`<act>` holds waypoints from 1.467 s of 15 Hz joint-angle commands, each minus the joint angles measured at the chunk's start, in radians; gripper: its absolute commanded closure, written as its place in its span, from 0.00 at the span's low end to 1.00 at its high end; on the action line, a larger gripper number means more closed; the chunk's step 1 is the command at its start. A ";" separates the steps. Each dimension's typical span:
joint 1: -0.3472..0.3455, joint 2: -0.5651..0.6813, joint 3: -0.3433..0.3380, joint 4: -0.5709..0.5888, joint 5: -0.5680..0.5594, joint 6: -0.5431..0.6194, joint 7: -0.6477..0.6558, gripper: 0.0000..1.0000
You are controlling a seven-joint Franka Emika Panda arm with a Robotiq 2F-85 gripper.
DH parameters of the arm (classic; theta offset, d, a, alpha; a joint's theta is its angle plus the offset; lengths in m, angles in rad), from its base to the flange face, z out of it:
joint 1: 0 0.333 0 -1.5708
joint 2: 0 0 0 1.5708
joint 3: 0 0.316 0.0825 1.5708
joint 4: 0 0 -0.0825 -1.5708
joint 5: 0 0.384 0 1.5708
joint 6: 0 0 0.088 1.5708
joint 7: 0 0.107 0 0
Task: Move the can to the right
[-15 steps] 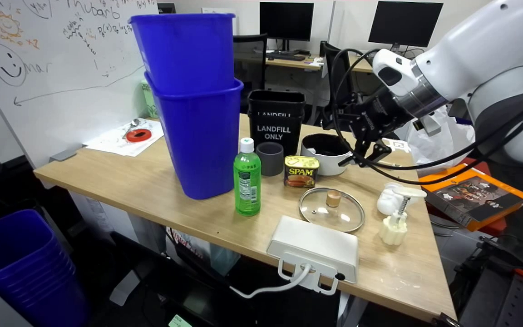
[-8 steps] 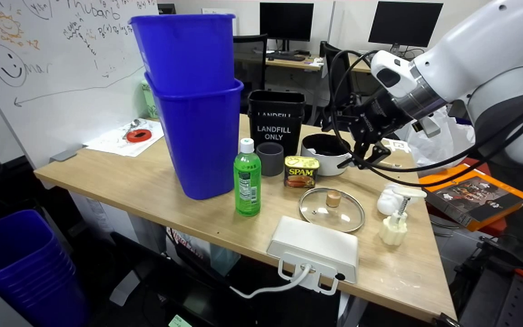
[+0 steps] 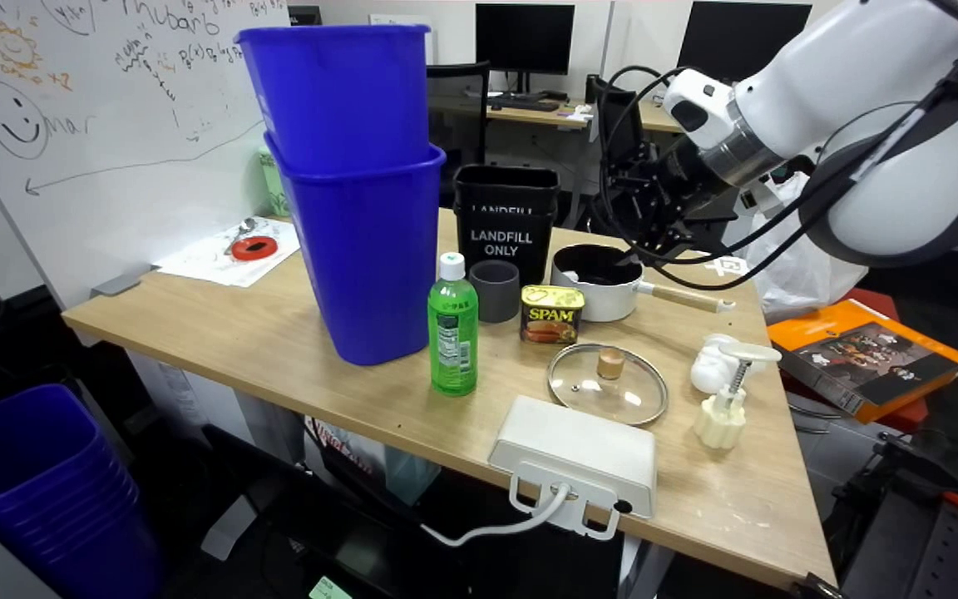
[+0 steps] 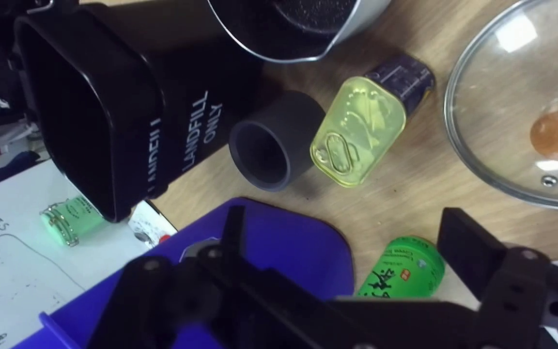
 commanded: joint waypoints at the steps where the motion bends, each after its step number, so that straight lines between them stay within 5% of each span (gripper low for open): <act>1: 0.041 0.085 -0.025 0.058 0.136 0.002 -0.081 0.00; 11: 0.247 0.249 -0.085 0.163 0.390 0.000 -0.094 0.00; 22: 0.373 0.381 -0.142 0.220 0.480 0.001 -0.041 0.00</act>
